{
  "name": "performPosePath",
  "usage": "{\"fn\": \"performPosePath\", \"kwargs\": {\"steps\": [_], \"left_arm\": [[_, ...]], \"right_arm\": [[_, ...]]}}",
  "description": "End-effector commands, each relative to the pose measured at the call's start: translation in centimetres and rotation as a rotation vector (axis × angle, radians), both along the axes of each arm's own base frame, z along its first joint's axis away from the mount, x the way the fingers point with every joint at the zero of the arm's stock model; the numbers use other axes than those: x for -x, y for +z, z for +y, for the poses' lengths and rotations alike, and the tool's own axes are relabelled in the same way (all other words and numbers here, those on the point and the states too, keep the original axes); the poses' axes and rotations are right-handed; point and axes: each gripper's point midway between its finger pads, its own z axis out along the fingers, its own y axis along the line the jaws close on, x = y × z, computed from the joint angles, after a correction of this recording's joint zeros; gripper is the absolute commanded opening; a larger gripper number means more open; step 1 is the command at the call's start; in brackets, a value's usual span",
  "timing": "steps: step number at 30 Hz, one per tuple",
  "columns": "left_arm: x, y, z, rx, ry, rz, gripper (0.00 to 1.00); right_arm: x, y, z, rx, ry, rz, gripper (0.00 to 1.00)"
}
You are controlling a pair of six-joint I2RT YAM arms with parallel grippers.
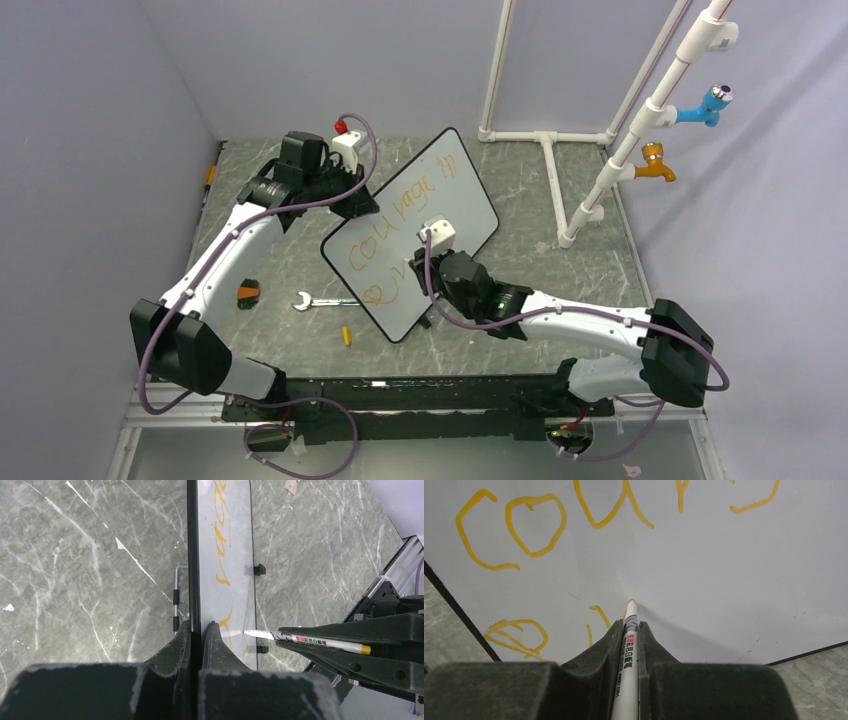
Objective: Write a sentence on the whiteboard
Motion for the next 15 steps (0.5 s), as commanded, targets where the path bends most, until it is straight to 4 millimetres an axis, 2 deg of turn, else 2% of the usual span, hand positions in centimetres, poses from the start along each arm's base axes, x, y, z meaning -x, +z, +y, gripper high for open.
{"fn": "performPosePath", "kwargs": {"steps": [1, 6, 9, 15], "left_arm": [[-1.3, -0.8, 2.6, -0.161, 0.055, -0.098, 0.00], [-1.2, -0.6, 2.7, -0.159, 0.056, -0.105, 0.00], [-1.2, -0.7, 2.6, -0.158, 0.052, -0.102, 0.00], [-1.3, -1.0, 2.5, -0.160, 0.049, -0.092, 0.00]], "right_arm": [[0.7, 2.7, -0.6, -0.070, 0.023, -0.013, 0.00], [1.0, 3.2, -2.3, -0.104, 0.008, -0.016, 0.00], [0.7, 2.5, -3.1, -0.113, -0.003, 0.002, 0.00], [0.5, 1.9, -3.4, -0.168, 0.037, 0.034, 0.00]]}}
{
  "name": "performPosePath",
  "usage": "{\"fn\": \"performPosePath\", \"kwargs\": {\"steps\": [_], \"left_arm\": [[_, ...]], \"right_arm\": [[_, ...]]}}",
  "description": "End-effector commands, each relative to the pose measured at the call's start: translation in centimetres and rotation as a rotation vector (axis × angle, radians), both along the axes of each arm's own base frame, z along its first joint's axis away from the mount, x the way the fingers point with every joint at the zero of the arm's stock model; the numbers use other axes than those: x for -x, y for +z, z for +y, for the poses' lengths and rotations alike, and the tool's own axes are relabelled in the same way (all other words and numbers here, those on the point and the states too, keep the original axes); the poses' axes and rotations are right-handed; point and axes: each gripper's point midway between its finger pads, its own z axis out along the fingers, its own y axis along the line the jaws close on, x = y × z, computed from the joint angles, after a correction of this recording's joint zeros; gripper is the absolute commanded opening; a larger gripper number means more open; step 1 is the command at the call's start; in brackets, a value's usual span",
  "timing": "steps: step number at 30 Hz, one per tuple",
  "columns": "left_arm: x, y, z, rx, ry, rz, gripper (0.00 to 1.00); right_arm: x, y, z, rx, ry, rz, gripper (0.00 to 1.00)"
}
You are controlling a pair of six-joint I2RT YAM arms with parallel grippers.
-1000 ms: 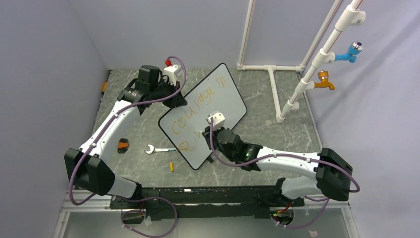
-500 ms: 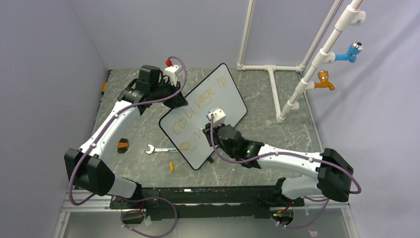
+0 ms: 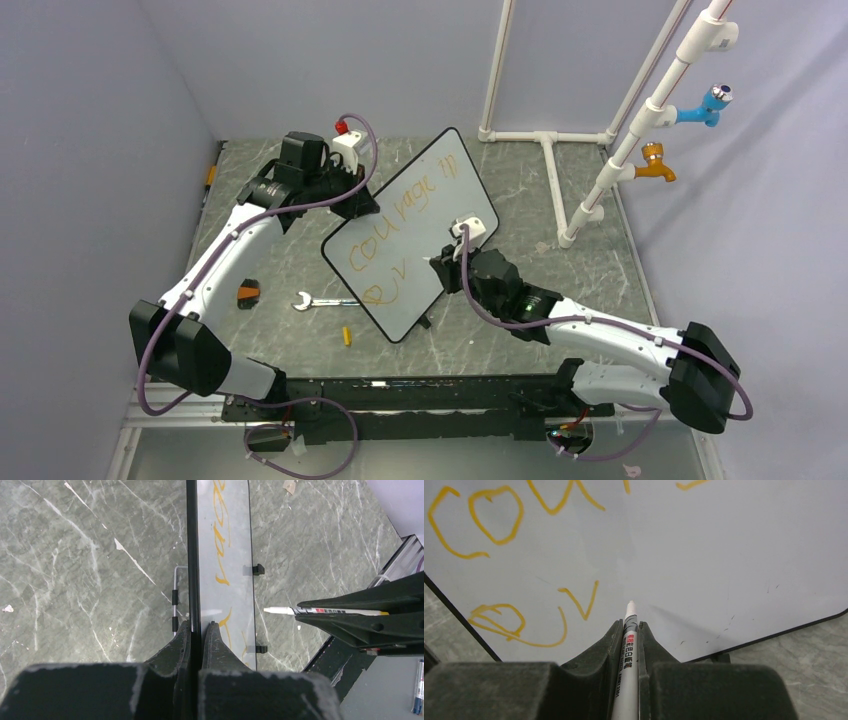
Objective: Write a sentence on the whiteboard
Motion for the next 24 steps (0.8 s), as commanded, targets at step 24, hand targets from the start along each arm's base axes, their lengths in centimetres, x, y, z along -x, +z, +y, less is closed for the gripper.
{"fn": "performPosePath", "kwargs": {"steps": [24], "left_arm": [[-1.3, -1.3, 2.4, -0.155, 0.037, -0.086, 0.00]], "right_arm": [[0.2, 0.1, 2.5, -0.129, 0.137, 0.034, 0.00]]}}
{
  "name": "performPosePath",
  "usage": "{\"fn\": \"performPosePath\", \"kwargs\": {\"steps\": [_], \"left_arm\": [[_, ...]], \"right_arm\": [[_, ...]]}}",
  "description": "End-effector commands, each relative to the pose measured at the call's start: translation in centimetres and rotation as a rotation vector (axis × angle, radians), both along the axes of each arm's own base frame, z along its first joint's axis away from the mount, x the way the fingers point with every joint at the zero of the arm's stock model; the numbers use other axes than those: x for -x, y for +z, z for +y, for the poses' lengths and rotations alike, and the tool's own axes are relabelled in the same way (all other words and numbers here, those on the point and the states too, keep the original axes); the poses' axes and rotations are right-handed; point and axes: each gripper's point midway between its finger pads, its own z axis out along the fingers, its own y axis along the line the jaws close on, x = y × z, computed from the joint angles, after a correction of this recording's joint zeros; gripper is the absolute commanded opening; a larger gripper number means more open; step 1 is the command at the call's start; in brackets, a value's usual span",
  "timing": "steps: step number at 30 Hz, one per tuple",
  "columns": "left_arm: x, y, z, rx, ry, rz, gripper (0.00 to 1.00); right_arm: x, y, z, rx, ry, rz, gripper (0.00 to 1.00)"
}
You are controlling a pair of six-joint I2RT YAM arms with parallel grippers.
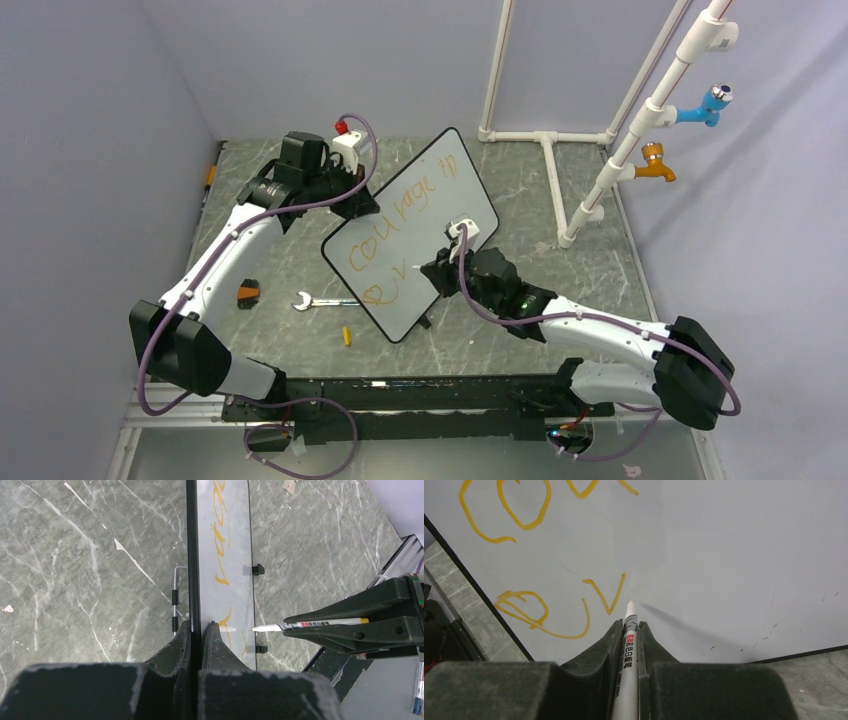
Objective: Write a sentence on the whiteboard
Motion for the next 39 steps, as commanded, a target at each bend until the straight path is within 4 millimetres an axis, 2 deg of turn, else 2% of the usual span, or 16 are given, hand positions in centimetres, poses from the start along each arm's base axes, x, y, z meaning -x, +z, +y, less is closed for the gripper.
{"fn": "performPosePath", "kwargs": {"steps": [1, 15, 25, 30, 39], "left_arm": [[-1.3, -1.3, 2.4, -0.155, 0.038, -0.086, 0.00], [-1.3, -1.4, 2.4, -0.156, 0.037, -0.083, 0.00], [-1.3, -1.3, 2.3, -0.156, 0.036, -0.085, 0.00], [-1.3, -1.3, 2.3, -0.156, 0.036, -0.085, 0.00], [-1.3, -1.2, 2.3, -0.156, 0.034, -0.089, 0.00]], "right_arm": [[-0.6, 2.1, 1.0, -0.073, 0.007, -0.036, 0.00], [-1.7, 2.3, 1.3, -0.077, -0.012, -0.047, 0.00], [-3.2, 1.4, 0.1, -0.036, -0.075, -0.039, 0.00], [-3.9, 2.0, -0.1, -0.033, -0.086, -0.050, 0.00], [-3.6, 3.2, 1.1, -0.050, -0.022, -0.062, 0.00]]}}
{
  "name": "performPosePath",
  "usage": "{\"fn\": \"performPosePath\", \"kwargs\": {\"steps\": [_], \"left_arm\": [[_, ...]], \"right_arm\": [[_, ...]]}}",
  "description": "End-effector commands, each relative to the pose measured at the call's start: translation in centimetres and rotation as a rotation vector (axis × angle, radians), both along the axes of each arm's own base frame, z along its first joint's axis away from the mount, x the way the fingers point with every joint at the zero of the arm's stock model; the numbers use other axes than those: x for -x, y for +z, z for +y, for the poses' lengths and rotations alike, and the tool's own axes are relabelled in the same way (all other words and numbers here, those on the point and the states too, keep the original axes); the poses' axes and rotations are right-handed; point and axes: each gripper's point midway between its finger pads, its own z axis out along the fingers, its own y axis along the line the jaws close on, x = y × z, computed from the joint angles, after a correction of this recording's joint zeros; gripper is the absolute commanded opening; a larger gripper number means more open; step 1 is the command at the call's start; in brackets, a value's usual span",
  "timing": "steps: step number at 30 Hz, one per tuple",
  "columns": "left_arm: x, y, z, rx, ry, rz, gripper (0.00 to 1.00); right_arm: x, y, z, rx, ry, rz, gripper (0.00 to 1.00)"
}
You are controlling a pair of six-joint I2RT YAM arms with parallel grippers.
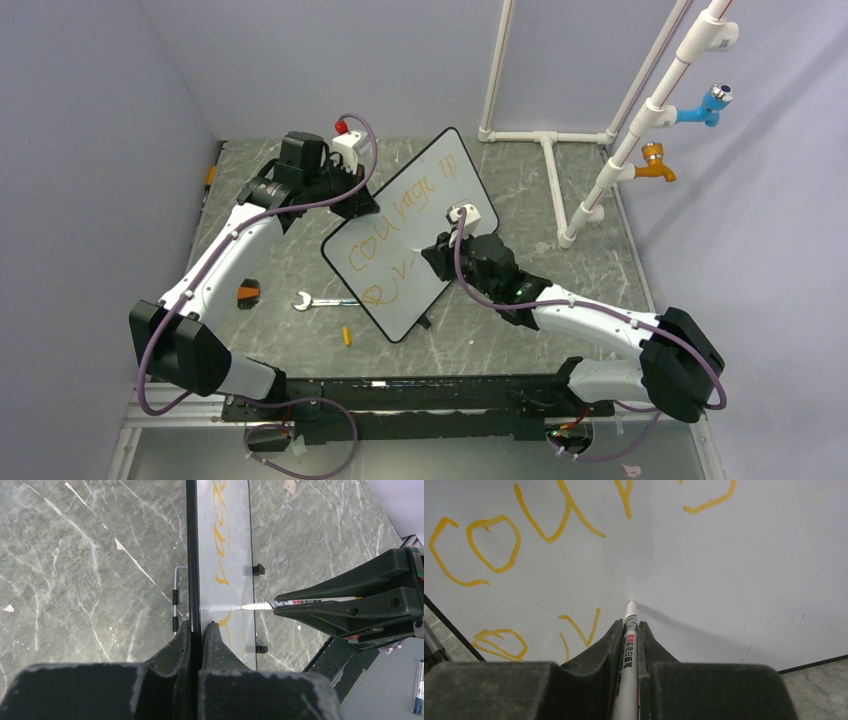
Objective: Write a sentence on the whiteboard
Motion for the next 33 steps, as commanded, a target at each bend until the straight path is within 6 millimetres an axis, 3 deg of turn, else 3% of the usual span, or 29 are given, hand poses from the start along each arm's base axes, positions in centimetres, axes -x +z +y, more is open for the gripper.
{"fn": "performPosePath", "kwargs": {"steps": [1, 9, 22, 33], "left_arm": [[-1.3, -1.2, 2.3, -0.157, 0.036, -0.088, 0.00], [-1.3, -1.2, 2.3, -0.158, 0.036, -0.087, 0.00], [-1.2, -1.1, 2.4, -0.158, 0.039, -0.092, 0.00], [-1.2, -1.2, 2.4, -0.159, 0.039, -0.091, 0.00]], "right_arm": [[-0.3, 2.4, 1.3, -0.042, 0.045, -0.043, 0.00], [0.9, 1.1, 1.8, -0.050, 0.101, 0.004, 0.00], [2.3, -2.7, 0.7, -0.015, 0.095, 0.092, 0.00], [2.5, -3.6, -0.2, 0.012, 0.065, 0.113, 0.00]]}}
